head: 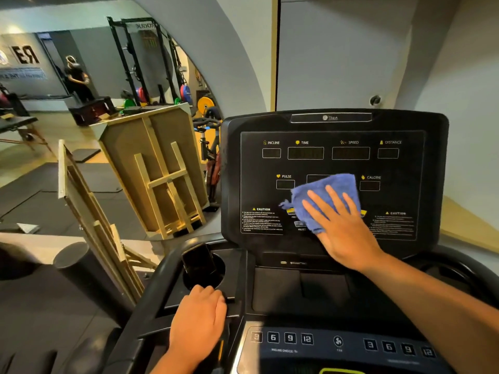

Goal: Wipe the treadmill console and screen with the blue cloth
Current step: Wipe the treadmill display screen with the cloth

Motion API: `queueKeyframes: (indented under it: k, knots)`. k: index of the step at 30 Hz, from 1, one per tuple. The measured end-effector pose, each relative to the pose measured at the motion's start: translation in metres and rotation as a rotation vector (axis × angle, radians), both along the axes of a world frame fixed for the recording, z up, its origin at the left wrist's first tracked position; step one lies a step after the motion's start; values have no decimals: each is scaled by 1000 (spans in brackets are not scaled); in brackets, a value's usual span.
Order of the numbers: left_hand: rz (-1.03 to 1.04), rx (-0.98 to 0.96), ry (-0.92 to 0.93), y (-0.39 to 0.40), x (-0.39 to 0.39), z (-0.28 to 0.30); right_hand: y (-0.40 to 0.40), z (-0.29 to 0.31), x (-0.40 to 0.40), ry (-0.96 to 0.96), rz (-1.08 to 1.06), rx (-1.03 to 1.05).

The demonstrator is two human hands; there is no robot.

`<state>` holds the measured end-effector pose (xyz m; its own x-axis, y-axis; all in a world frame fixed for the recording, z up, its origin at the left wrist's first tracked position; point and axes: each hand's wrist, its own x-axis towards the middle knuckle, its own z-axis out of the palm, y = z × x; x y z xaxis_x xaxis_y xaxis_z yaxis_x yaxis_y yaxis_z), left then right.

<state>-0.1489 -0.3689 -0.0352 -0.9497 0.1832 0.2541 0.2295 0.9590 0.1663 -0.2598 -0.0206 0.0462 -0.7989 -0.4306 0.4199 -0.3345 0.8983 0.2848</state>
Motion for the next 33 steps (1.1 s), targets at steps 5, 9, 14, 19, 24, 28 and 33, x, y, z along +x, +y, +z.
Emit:
queueKeyframes:
  k: [5,9,14,19,24,28,33]
  knots:
    - [7,-8,3,-1,-1,-2,-11,-31,24,-83,62,118]
    - [8,-10,3,-2,0,-3,-45,-20,5,-154,226,180]
    - [-1,-19,2,-3,-2,-5,-14,-10,7,-171,220,207]
    - [-11,-32,-12,-2,-3,-5,59,-19,31,-169,154,219]
    - [3,-34,-3,-2,-3,-5,23,-16,22,-116,177,158]
    - [3,-38,1,-2,-3,-8,-13,-5,2,-103,234,138]
    - [-5,-49,-9,-4,-7,-12,40,15,-6,20,-27,-69]
